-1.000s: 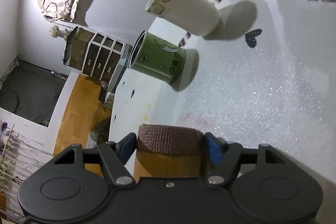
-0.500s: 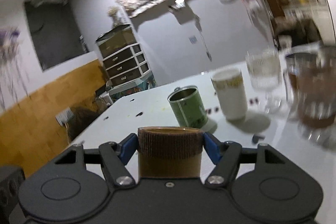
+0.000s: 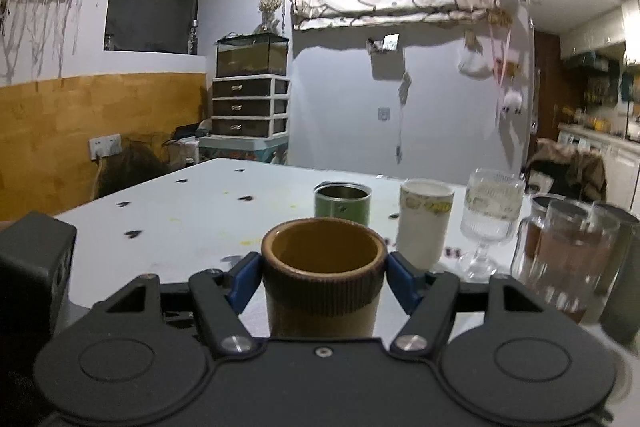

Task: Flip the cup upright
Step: 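Open the left gripper and rotate the cup upright with the right gripper, then lower the upright cup onto the table beside the white mug, release right gripper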

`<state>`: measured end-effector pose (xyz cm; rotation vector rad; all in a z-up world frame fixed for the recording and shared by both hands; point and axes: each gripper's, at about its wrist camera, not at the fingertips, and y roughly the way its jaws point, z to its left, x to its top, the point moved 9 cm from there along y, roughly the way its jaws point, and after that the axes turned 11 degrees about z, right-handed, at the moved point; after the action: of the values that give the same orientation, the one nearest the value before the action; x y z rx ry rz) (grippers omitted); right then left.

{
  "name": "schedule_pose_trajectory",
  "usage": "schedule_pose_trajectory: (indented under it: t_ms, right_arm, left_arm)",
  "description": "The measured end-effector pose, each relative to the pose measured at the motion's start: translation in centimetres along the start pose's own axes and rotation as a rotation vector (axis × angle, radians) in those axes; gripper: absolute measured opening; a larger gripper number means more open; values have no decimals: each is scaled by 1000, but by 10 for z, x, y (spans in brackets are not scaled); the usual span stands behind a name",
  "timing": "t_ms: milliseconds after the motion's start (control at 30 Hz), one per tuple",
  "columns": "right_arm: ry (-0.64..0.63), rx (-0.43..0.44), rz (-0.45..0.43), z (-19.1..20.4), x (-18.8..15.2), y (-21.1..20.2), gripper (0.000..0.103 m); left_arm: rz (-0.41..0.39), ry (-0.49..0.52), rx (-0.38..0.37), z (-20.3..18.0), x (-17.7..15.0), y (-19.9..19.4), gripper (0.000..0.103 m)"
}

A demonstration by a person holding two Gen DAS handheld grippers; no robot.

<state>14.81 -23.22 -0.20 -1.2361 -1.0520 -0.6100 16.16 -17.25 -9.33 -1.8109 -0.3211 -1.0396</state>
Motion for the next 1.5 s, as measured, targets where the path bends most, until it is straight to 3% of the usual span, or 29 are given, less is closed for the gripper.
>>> schedule_pose_trajectory:
  t_ms: [300, 700, 733, 767, 800, 867, 1133, 1500]
  right_arm:
    - [25, -74, -26, -30, 9, 22, 68]
    - [28, -141, -17, -75, 22, 54, 68]
    - [26, -146, -21, -78, 22, 56, 68]
    - [24, -149, -25, -79, 22, 57, 68]
    - [22, -149, -29, -80, 22, 57, 68]
    - [16, -149, -33, -80, 22, 58, 68]
    - [-2, -154, -46, -83, 21, 61, 69]
    - [-7, -187, -62, -92, 22, 68, 69]
  left_arm:
    - [27, -28, -40, -3, 31, 42, 57]
    - [127, -62, -10, -15, 64, 89, 57]
    - [128, -66, -11, -15, 64, 89, 59]
    - [128, -66, -21, -16, 64, 89, 67]
    - [127, -66, -36, -17, 63, 88, 83]
    - [127, -67, -30, -18, 60, 85, 95]
    - [113, -79, -11, -7, 47, 63, 95]
    - [20, -85, 62, 9, 44, 26, 95]
